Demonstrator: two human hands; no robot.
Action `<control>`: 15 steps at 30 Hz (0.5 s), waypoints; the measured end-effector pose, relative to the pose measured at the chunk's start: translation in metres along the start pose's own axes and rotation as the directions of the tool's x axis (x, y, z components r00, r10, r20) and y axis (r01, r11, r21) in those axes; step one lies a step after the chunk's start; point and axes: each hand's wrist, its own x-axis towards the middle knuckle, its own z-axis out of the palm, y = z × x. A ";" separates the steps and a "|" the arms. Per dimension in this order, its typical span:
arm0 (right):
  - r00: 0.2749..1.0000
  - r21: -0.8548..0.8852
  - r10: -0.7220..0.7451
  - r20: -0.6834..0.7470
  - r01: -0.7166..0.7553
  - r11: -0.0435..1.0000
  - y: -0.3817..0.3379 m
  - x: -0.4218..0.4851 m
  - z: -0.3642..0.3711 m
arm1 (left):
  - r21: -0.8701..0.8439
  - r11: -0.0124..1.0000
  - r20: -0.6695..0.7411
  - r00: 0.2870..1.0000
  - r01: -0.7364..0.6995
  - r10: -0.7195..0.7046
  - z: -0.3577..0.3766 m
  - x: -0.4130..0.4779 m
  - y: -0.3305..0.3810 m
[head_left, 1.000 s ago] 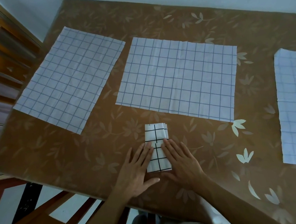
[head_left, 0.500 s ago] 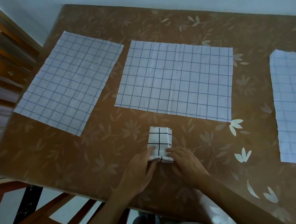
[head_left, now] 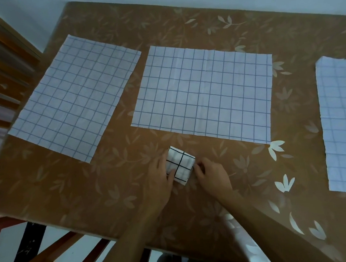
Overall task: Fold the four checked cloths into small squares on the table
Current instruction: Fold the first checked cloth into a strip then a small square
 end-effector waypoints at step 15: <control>0.894 -0.445 -0.372 0.251 0.448 0.776 0.010 -0.012 0.037 | 0.609 0.722 0.101 0.935 -0.328 0.339 0.015 0.010 -0.021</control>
